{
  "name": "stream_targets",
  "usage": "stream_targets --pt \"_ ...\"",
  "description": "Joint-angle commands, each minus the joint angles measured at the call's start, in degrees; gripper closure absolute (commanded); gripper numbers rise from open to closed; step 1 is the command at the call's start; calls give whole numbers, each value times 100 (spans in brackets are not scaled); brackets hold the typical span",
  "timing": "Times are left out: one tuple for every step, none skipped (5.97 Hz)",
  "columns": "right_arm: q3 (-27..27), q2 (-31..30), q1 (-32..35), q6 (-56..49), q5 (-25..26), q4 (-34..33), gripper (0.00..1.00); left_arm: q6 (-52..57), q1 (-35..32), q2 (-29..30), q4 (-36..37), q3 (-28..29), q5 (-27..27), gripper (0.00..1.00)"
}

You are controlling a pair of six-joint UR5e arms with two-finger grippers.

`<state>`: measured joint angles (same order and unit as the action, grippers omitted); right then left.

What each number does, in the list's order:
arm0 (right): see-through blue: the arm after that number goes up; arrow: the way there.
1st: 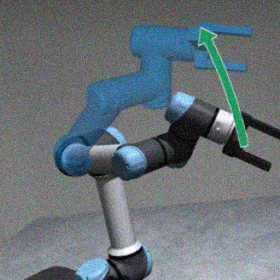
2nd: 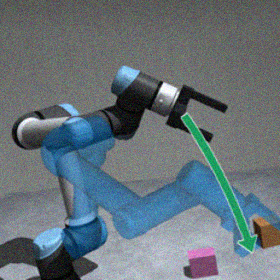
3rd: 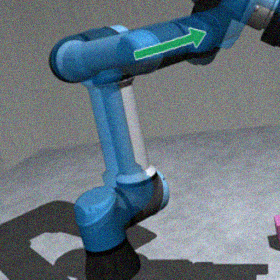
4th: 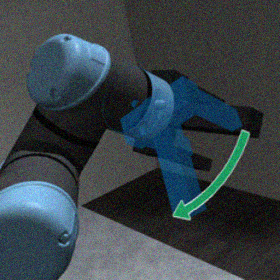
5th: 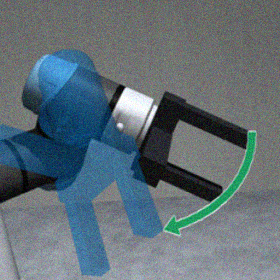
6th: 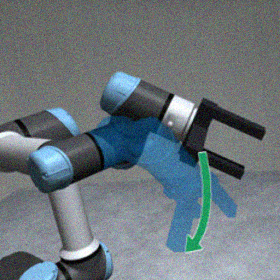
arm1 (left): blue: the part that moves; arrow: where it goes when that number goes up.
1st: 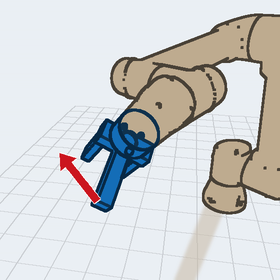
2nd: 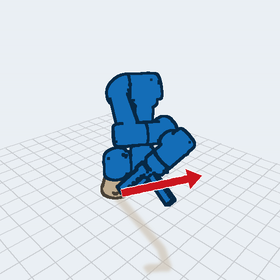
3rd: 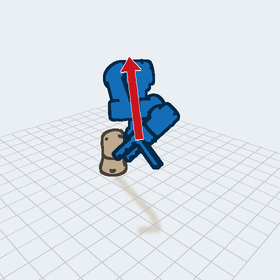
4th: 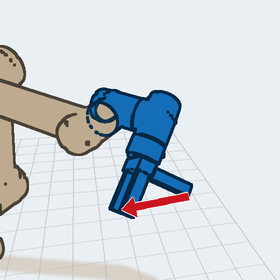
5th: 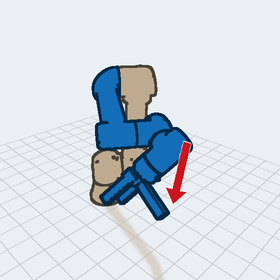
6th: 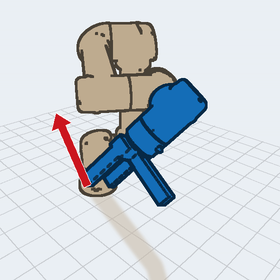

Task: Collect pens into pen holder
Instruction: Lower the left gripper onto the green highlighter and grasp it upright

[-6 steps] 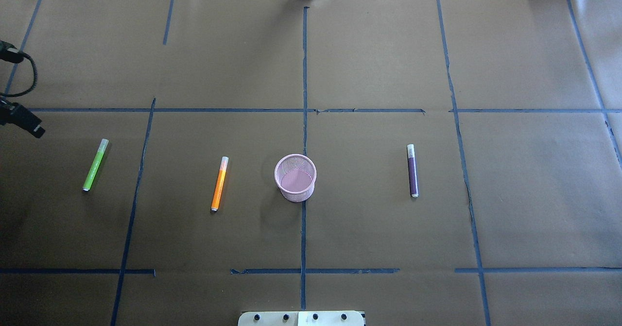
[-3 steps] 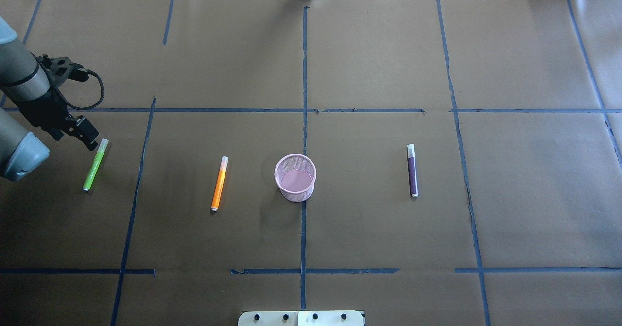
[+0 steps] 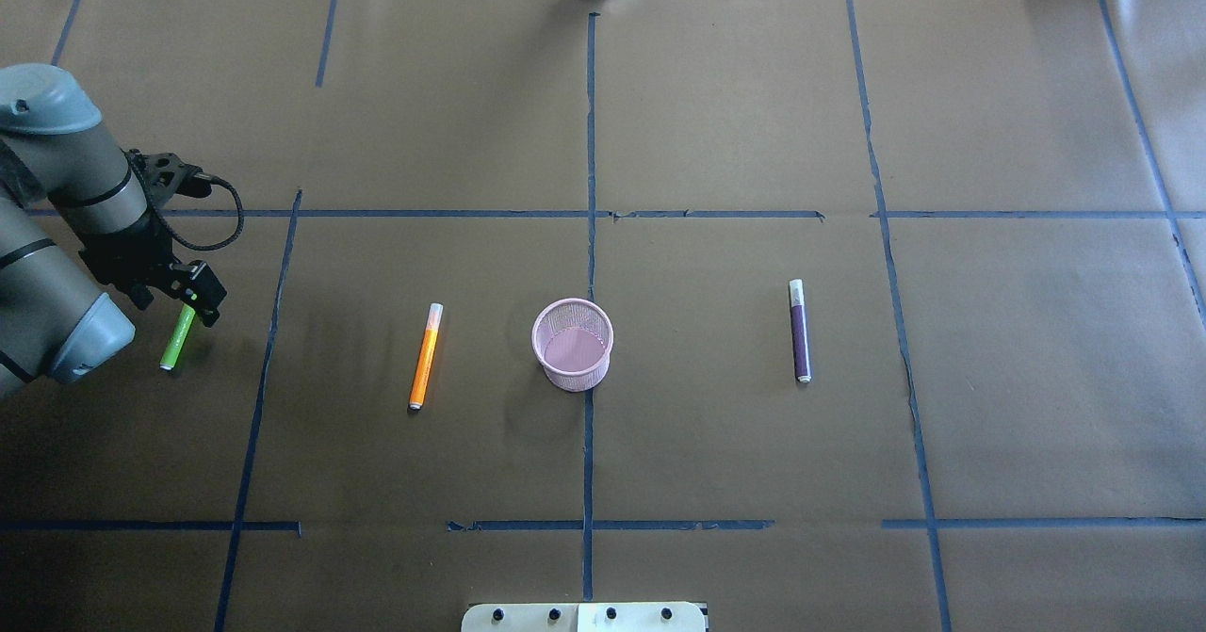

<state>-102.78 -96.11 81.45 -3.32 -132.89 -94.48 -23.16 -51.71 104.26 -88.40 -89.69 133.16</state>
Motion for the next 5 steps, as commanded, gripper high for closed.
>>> stream_targets --pt "4 -5 2 -2 -1 0 0 -233 64 -11 15 57 -9 8" --pt "4 -13 2 7 -1 0 0 -207 64 6 -28 231 -19 8" --pt "-5 -22 2 7 -1 0 0 -172 64 41 -37 250 -19 14" --pt "-5 -31 2 7 -1 0 0 -49 64 50 -28 242 -19 24" --pt "-13 -40 2 7 -1 0 0 -40 64 50 -28 216 -19 50"
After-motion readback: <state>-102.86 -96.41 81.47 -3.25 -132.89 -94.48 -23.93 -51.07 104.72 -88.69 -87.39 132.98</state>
